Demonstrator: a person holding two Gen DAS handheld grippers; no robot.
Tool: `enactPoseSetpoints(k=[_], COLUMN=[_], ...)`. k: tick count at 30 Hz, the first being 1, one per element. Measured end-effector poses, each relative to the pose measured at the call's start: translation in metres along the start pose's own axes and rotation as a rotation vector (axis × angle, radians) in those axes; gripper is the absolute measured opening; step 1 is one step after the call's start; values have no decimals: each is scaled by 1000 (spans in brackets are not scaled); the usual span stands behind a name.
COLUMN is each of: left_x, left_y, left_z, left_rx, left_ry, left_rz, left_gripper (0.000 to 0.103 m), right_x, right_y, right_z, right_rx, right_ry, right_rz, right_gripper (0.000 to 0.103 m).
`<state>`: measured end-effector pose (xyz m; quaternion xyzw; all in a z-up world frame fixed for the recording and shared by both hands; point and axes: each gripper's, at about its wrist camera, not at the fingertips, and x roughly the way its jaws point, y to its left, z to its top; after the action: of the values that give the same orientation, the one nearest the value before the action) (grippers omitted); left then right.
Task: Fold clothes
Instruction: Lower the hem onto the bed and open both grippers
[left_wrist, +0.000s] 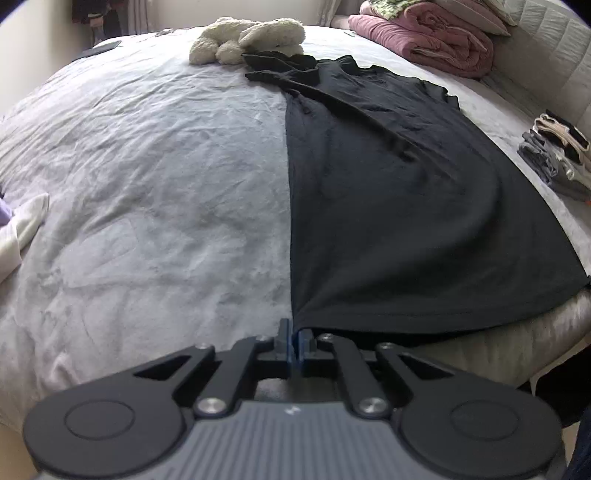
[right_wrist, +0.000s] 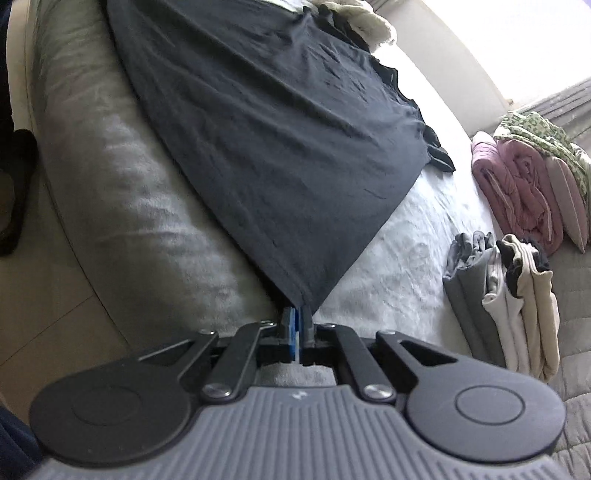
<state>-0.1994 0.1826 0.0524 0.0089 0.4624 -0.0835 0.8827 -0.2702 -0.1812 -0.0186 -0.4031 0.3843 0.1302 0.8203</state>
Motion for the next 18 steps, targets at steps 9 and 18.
enactPoseSetpoints(k=[9,18], left_x=[-25,3], left_y=[-7,25], left_z=[-11,25], left_rx=[154,-102], left_ry=[23,8], left_rz=[-47,-143], left_gripper=[47,34], right_x=[-23,-1], right_y=[-41,-105], right_z=[-12,-35], right_rx=[297,909], right_ry=[-87,-73], right_rz=[257,306], right_gripper=[32,33])
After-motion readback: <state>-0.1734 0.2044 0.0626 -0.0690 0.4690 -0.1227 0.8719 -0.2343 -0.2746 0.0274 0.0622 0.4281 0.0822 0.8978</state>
